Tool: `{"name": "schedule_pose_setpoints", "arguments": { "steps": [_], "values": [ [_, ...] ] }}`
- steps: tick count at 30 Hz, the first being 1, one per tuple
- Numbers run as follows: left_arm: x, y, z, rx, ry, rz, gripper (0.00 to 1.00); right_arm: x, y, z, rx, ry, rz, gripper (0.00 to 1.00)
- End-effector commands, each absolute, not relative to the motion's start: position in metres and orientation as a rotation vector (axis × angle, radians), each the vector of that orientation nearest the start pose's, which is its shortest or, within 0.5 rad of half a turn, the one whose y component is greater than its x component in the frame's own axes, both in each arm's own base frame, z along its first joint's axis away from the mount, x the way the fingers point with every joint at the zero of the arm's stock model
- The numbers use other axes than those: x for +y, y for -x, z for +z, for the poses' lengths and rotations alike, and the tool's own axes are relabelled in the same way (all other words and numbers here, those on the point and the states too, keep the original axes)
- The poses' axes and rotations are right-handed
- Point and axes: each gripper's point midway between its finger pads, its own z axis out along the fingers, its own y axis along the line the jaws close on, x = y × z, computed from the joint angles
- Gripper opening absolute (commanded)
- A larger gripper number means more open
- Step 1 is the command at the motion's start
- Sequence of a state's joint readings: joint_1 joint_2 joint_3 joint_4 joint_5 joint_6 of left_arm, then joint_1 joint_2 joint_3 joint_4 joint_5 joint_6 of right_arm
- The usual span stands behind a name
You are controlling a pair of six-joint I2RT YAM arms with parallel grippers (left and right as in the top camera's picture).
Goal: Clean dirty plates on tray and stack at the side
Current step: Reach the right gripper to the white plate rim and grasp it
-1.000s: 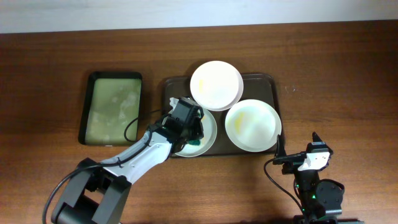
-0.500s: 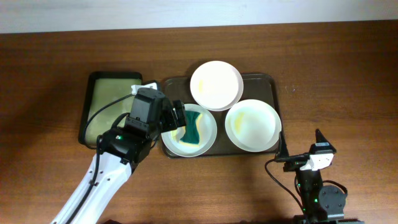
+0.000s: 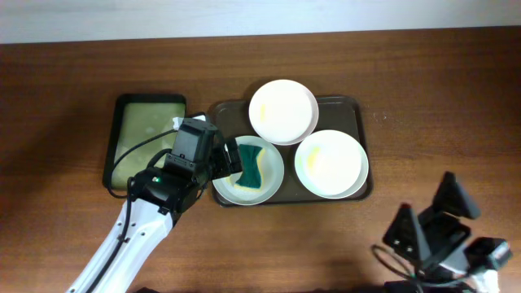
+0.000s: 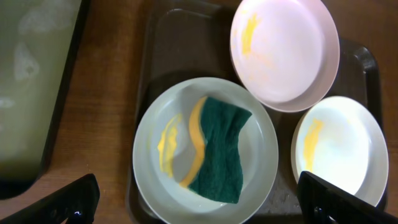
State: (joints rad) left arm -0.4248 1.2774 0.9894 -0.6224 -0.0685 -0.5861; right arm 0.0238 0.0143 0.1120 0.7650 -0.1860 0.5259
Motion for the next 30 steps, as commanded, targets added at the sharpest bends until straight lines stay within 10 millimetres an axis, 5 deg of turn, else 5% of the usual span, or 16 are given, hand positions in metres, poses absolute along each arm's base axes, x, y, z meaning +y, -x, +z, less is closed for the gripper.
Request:
{"name": "schedule_pose_setpoints", "arguments": {
  "steps": [1,3,6,9,12,16,18,20,22,24,26,29,30],
  "values": [
    [-0.130,-0.322,0.162,2.493,0.219,-0.324,0.99,0.022,-0.142,0.455,0.845,-0.017,0.359,0.98],
    [-0.130,-0.323,0.163,2.491,0.219,-0.324,0.99,0.023,-0.171,0.465,1.137,0.023,0.222,0.98],
    [-0.130,-0.323,0.162,2.492,0.219,-0.323,0.99,0.028,-0.220,0.441,1.646,0.031,0.208,0.98],
    [-0.130,-0.322,0.162,2.493,0.218,-0.325,1.00,0.081,-0.255,0.422,1.937,0.219,0.528,0.98],
    [-0.130,-0.322,0.162,2.493,0.219,-0.325,0.99,0.114,-0.283,0.390,2.082,0.306,0.793,0.98],
    [-0.130,-0.322,0.162,2.493,0.219,-0.324,0.99,0.116,-0.334,0.294,2.431,0.177,0.896,0.98],
    [-0.130,-0.322,0.162,2.493,0.219,-0.324,0.99,0.114,-0.347,0.242,2.617,0.120,0.810,0.98],
    [-0.130,-0.322,0.162,2.493,0.219,-0.324,0.99,0.124,-0.350,0.216,2.704,0.156,0.728,0.98],
    [-0.130,-0.322,0.162,2.493,0.219,-0.324,0.99,0.136,-0.347,0.203,2.750,0.206,0.630,0.99],
    [-0.130,-0.322,0.162,2.493,0.219,-0.323,1.00,0.135,-0.351,0.192,2.778,0.000,0.351,0.98],
    [-0.130,-0.321,0.162,2.497,0.219,-0.321,0.99,0.136,-0.360,0.195,2.716,-0.009,0.201,0.98],
    [-0.127,-0.316,0.157,2.524,0.214,-0.303,0.99,0.143,-0.360,0.196,2.709,0.005,0.223,0.99],
    [-0.127,-0.316,0.157,2.527,0.215,-0.302,0.99,0.144,-0.360,0.196,2.709,0.006,0.227,0.77]
  ]
}}
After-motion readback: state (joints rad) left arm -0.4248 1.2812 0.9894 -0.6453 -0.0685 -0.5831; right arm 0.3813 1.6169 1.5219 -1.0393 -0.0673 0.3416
